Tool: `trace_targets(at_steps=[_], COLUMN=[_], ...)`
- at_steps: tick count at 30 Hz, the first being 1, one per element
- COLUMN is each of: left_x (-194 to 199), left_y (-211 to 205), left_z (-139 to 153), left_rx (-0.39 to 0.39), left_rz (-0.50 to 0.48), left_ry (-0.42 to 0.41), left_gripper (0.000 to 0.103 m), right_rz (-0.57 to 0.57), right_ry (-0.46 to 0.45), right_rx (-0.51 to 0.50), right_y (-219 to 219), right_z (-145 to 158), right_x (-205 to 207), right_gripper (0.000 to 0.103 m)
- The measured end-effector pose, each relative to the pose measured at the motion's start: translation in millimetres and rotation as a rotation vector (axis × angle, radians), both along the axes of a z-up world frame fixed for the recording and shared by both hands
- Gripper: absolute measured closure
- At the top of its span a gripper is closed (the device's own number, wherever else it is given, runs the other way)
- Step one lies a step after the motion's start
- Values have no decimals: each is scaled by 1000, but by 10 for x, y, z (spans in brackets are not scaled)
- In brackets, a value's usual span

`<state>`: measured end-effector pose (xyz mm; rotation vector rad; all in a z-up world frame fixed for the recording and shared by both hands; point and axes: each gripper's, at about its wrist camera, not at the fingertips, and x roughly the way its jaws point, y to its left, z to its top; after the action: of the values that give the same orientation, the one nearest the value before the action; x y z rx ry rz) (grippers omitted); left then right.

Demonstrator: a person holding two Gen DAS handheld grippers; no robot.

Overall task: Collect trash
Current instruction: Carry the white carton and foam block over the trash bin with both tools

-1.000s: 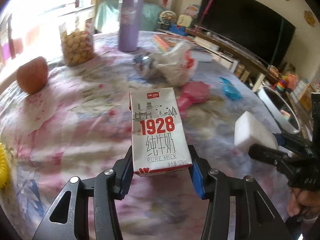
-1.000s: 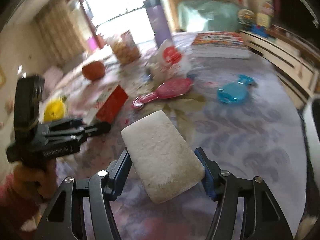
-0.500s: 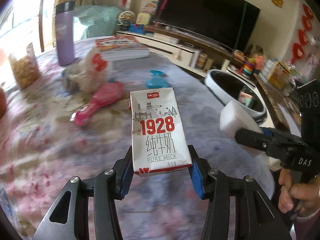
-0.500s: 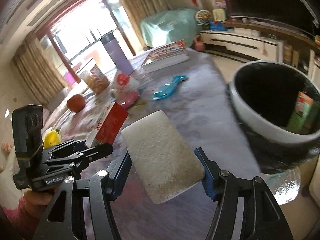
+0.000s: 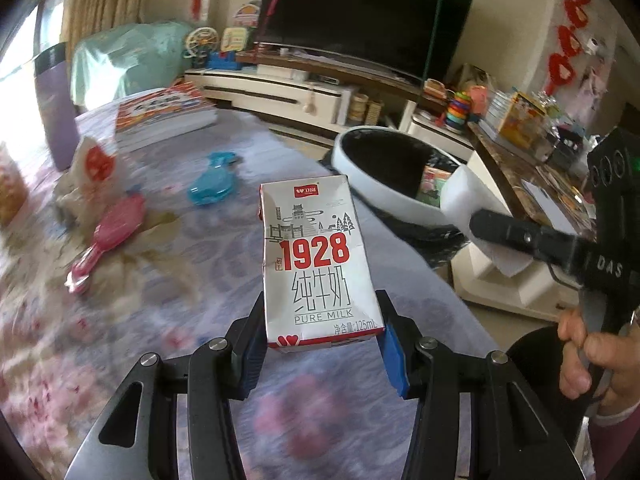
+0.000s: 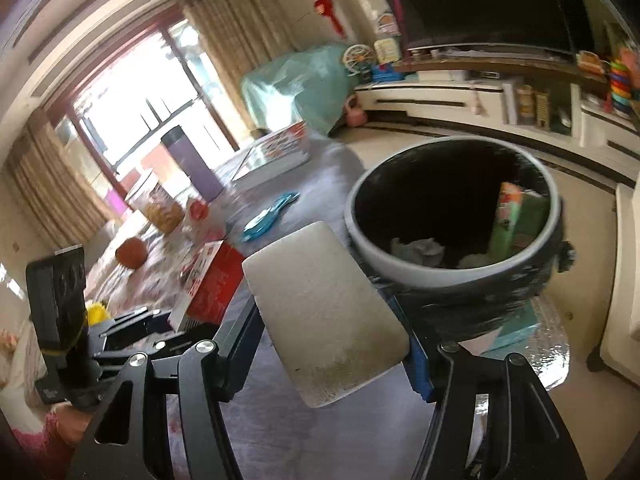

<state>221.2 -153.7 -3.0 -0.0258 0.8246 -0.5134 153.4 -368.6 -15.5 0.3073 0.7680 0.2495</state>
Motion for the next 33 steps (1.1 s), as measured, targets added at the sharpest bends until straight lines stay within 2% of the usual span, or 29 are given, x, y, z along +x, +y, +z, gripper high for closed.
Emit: trace_targets(at_steps=[14, 33], left_x=[272, 600], left_y=[-585, -987], left_z=[96, 105], left_rx=[38, 50], left_rz=[-112, -140], left_ry=[-25, -33], left_gripper=[55, 55], right_rz=[-91, -138], right_ry=[-11, -3], right_rx=[8, 17], right_y=[-483, -777], right_z=[87, 67], right_x=[102, 424], right_gripper=[39, 39])
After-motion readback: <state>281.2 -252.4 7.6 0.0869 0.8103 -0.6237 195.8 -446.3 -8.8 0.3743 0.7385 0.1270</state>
